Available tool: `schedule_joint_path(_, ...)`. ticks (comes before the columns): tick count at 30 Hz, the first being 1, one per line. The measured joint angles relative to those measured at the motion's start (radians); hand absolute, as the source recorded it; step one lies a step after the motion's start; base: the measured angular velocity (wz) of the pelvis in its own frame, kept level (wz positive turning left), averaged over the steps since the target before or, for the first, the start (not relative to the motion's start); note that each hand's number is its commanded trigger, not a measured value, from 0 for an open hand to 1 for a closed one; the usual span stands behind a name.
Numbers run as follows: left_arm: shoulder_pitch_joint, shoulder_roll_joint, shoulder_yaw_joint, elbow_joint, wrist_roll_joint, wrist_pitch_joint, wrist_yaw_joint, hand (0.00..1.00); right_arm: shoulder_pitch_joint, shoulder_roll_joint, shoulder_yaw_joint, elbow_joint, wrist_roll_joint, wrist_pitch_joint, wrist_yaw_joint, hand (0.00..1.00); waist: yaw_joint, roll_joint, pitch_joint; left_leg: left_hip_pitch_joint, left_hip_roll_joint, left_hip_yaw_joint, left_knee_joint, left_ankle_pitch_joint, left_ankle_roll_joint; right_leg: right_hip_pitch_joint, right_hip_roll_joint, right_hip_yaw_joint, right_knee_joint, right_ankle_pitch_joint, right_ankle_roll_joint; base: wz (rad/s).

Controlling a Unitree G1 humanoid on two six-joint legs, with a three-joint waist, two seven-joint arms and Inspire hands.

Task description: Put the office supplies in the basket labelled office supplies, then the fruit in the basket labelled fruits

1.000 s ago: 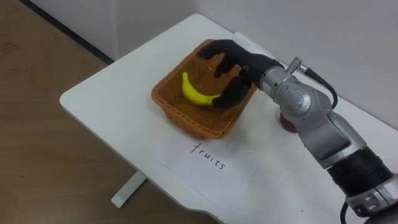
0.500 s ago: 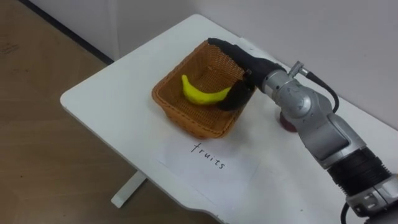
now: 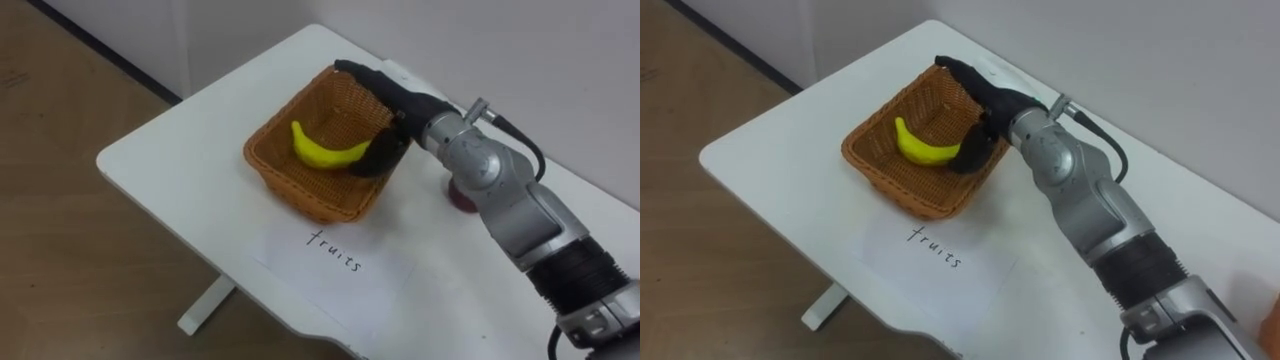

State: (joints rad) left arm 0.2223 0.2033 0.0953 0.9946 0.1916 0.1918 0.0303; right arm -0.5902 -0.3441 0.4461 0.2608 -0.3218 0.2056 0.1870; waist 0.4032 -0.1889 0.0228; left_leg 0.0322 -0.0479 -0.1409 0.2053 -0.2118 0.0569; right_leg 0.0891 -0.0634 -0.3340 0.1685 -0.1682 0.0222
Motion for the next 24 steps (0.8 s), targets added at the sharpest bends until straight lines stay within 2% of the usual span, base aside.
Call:
schedule_joint_path(4,-0.003,0.000,0.001,-0.003,0.000,0.002,0.005,0.00,0.000,0.000,-0.048,-0.011,0.037,-0.009,-0.018,0.00,-0.022,0.008,0.0044,-0.004,-0.001,0.001,0.002,0.000,0.000,-0.003,0.000,-0.003,0.000,0.000,0.000,0.00)
schedule_joint_path(9,-0.012,-0.010,0.001,0.001,0.002,0.007,0.025,0.00,0.000,0.001,-0.137,-0.022,0.132,-0.022,-0.121,0.00,-0.040,0.027,-0.0028,-0.001,0.000,0.006,0.000,0.000,0.000,-0.003,0.000,0.002,-0.001,0.000,0.000,-0.01)
schedule_joint_path(19,-0.001,-0.021,0.001,-0.003,0.019,0.011,0.047,0.00,0.000,0.001,-0.173,0.004,0.254,-0.033,-0.262,0.00,-0.097,0.055,-0.0064,0.013,0.000,0.030,0.001,0.001,0.001,0.002,-0.003,0.025,0.000,0.000,0.000,-0.06)
schedule_joint_path(24,0.007,-0.034,-0.003,-0.001,0.017,0.011,0.055,0.00,0.005,0.013,-0.210,0.034,0.363,-0.037,-0.304,0.00,-0.124,0.076,-0.0025,0.025,0.000,0.031,0.002,0.001,0.001,0.019,-0.002,0.016,0.000,0.000,0.001,0.02)
